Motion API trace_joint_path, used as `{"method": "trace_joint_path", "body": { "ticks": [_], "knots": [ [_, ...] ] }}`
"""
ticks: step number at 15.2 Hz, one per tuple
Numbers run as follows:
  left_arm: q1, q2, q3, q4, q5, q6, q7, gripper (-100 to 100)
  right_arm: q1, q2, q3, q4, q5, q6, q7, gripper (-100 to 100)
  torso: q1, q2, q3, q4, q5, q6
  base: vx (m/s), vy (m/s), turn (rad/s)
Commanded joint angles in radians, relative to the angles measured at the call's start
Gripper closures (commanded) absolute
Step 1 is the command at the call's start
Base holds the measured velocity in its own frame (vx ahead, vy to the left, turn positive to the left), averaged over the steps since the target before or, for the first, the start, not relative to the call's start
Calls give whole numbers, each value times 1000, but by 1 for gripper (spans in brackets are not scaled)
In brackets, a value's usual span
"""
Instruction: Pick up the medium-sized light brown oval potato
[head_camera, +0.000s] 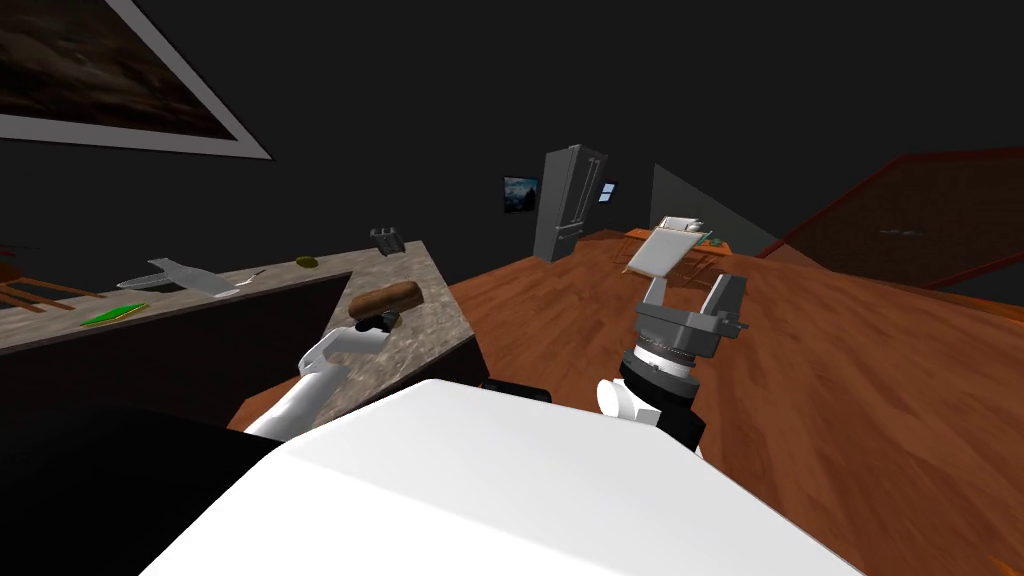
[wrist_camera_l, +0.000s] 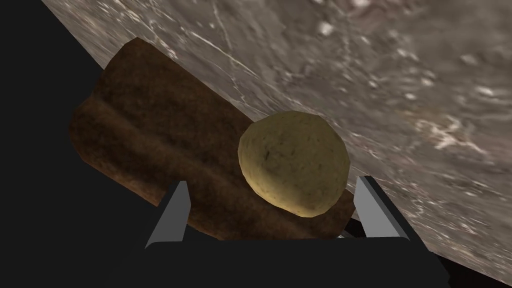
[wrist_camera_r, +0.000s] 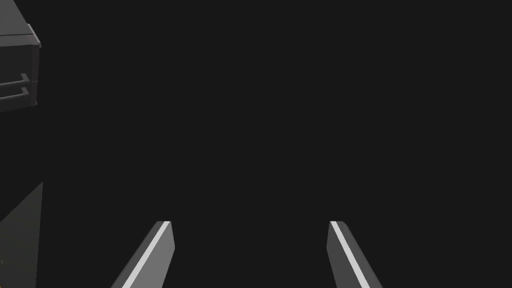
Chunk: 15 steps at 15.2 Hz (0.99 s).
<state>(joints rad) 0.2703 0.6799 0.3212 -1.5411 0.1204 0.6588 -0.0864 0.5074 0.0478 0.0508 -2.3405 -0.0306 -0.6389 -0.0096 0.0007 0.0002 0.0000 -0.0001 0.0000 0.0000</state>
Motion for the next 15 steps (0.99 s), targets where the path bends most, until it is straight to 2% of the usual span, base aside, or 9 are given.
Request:
{"method": "trace_joint_path", "body": {
  "ticks": [1, 4, 5, 6, 10, 11, 13, 14, 15],
  "knots": [
    [-17, -3, 0, 28, -8, -10, 2, -100, 0, 0, 0, 0, 0, 0, 0, 0, 0, 0, 0, 0, 0, 0, -26, 42, -75],
    [-49, -11, 0, 77, -25, -25, 5, -100, 0, 0, 0, 0, 0, 0, 0, 0, 2, 3, 2, 1, 1, 0, -33, 48, -63],
    [-36, -9, 0, 57, -19, -20, 4, -100, 0, 0, 0, 0, 0, 0, 0, 0, 3, 3, 2, 1, 1, 0, -20, 32, -25],
    [-38, -10, 0, 60, -21, -21, 4, 100, 0, 0, 0, 0, 0, 0, 0, 0, 2, 3, 2, 1, 1, 0, -8, 12, 6],
    [-39, -10, 0, 60, -20, -22, 5, 100, 0, 0, 0, 0, 0, 0, 0, 0, -1, 1, 1, 0, 0, -1, -1, 2, -1],
    [-17, -3, 0, 28, -8, -10, 2, 100, 0, 0, 0, 0, 0, 0, 0, 0, -1, 1, 1, 0, 0, -1, 15, -22, 78],
    [2, 2, 0, -2, 2, -1, 0, 100, 0, 0, 0, 0, 0, 0, 0, 0, -4, 0, 0, 0, -1, -2, 34, -58, 99],
    [8, 3, 0, -12, 6, 3, -1, 100, 0, 0, 0, 0, 0, 0, 0, 0, -5, 0, 0, 0, -1, -2, 32, -63, 82],
    [-3, 1, 0, 3, -1, -2, 0, 100, 0, 0, 0, 0, 0, 0, 0, 0, -6, 0, 0, 0, -1, -1, 16, -38, 36]
  ]
}}
